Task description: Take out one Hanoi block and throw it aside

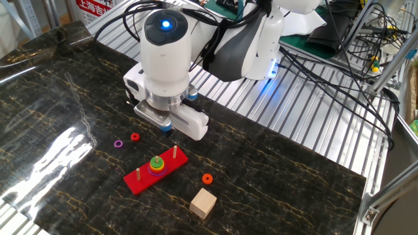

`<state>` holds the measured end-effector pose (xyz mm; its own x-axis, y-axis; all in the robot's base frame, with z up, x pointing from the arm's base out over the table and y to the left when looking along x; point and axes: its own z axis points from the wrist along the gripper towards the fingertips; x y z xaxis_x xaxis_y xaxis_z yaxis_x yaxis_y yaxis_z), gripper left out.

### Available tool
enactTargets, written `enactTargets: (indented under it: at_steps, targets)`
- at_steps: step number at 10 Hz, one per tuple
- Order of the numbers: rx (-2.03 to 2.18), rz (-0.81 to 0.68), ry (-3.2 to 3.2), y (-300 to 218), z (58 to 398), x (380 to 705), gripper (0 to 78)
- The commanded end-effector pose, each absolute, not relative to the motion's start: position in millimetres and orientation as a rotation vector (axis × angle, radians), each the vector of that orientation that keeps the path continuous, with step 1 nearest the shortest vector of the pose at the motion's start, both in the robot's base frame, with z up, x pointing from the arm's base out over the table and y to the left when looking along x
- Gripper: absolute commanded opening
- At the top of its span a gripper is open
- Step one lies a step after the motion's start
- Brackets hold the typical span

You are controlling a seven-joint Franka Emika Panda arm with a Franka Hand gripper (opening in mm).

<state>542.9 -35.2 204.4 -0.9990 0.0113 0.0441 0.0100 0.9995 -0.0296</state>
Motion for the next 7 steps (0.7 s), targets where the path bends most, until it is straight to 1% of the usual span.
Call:
enactTargets:
  at_steps: [1, 7]
  targets:
    - [0.01, 0.039, -3.094, -35.4, 205.6, 543.7, 0.0]
    - [0.015, 0.041, -3.094, -35.4, 205.6, 543.7, 0.0]
